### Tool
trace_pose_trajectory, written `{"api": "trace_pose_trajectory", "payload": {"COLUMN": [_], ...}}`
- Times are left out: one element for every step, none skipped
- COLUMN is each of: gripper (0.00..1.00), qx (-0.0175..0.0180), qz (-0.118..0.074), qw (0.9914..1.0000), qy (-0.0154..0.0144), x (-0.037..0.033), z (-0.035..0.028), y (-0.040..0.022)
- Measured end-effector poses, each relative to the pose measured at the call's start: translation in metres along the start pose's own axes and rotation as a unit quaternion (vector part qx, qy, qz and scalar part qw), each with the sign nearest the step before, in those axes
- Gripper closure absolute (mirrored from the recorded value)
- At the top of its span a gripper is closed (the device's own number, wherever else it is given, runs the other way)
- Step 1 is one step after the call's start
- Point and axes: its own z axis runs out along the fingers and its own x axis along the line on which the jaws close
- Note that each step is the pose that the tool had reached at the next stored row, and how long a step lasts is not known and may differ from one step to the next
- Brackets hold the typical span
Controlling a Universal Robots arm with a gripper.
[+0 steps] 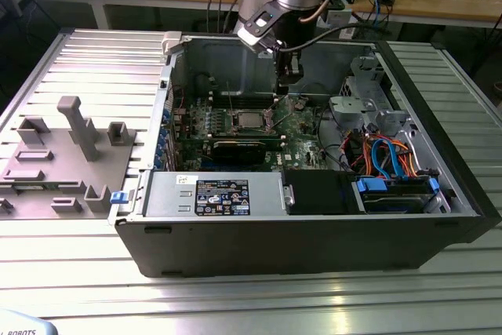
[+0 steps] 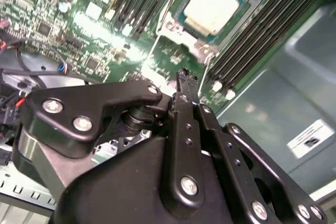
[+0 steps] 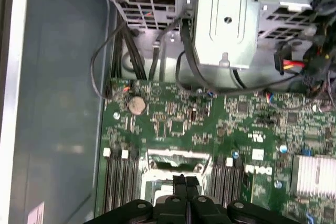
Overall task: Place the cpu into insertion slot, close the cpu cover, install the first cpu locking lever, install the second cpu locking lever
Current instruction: 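Close the cpu cover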
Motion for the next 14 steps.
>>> {"api": "trace_pose_trajectory", "payload": {"gripper": [0.89,0.89,0.89,0.89,0.89,0.89,0.89,0.89,0.89,0.89,0.89,0.89,0.89,0.89], "qx": [0.0012,0.0021,0.0032,0.0041,0.0048,0.0057,0.0065,0.0077,0.0083,0.0087,0.0091,0.0094,0.0101,0.0106], "qz": [0.0,0.0,0.0,0.0,0.0,0.0,0.0,0.001,0.002,0.003,0.006,0.008,0.012,0.016], "qw": [1.0,1.0,0.99999,0.99999,0.99999,0.99998,0.99998,0.99997,0.99996,0.99996,0.99994,0.99992,0.99988,0.99981], "qy": [0.0001,0.0002,0.0004,0.0005,0.0006,0.0007,0.0007,0.001,0.0012,0.0013,0.0013,0.0014,0.0015,0.0016], "x": [-0.0004,-0.0007,-0.001,-0.0013,-0.0015,-0.0019,-0.0021,-0.0025,-0.0025,-0.0023,-0.0021,-0.0019,-0.0017,-0.0011], "z": [0.0015,0.0027,0.004,0.0052,0.0063,0.0077,0.009,0.0114,0.0131,0.0147,0.0163,0.0178,0.0203,0.0236], "y": [0.0044,0.0081,0.012,0.0153,0.0181,0.0222,0.0254,0.0311,0.0336,0.0353,0.0365,0.0375,0.0392,0.0406]}}
